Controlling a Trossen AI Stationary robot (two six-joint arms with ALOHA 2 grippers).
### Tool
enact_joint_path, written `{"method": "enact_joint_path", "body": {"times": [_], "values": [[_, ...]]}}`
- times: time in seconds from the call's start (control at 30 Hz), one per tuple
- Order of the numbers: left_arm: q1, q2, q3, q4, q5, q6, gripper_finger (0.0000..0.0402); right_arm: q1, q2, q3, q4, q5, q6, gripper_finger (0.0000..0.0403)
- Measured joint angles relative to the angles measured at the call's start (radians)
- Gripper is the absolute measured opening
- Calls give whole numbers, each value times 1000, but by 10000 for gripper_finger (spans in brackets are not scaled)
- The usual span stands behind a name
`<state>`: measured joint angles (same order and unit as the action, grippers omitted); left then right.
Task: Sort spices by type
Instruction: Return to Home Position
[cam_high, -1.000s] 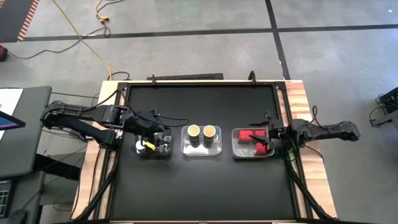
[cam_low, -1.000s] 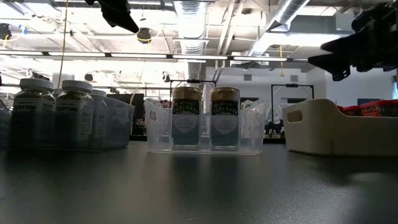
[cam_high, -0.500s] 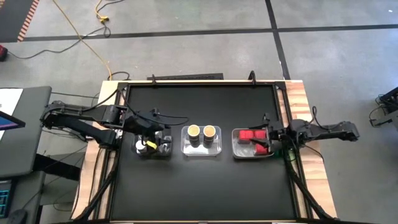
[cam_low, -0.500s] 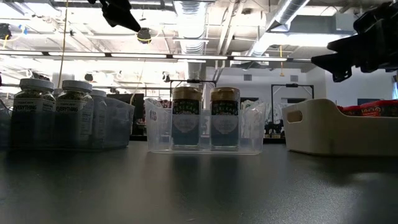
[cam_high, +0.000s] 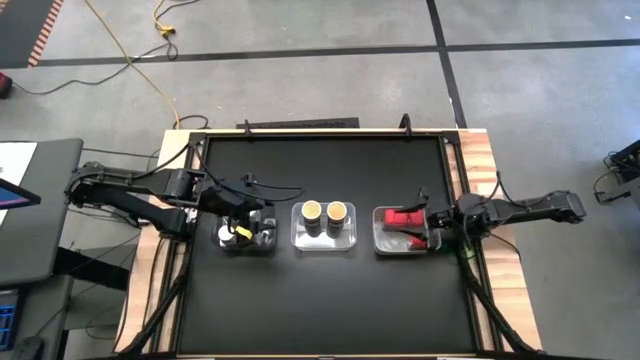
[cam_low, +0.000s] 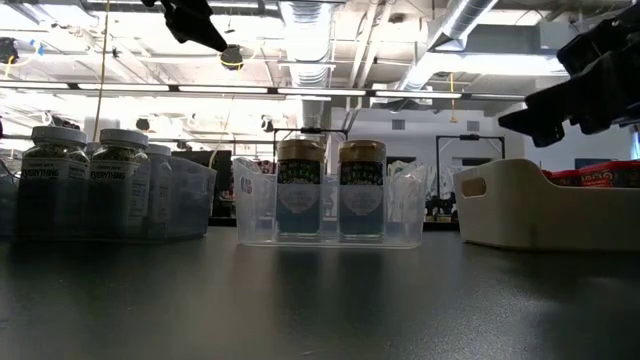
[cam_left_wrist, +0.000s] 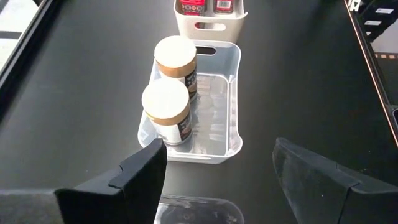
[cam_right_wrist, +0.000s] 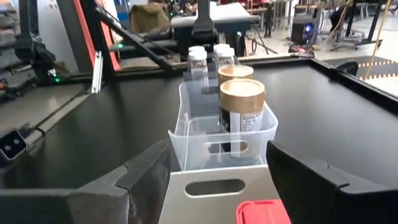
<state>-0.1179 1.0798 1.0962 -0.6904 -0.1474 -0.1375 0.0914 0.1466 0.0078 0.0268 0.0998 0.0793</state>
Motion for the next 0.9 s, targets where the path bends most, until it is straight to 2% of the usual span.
{"method": "enact_joint_path", "body": {"times": [0.53,0.67,0.9], "values": [[0,-6,-13,14,-4,7,282,0,57,0,1,0,1,292],[0,-58,-116,106,-23,20,282,0,57,0,1,0,1,292],[1,-242,-397,416,-14,47,282,0,57,0,2,1,0,292]]}}
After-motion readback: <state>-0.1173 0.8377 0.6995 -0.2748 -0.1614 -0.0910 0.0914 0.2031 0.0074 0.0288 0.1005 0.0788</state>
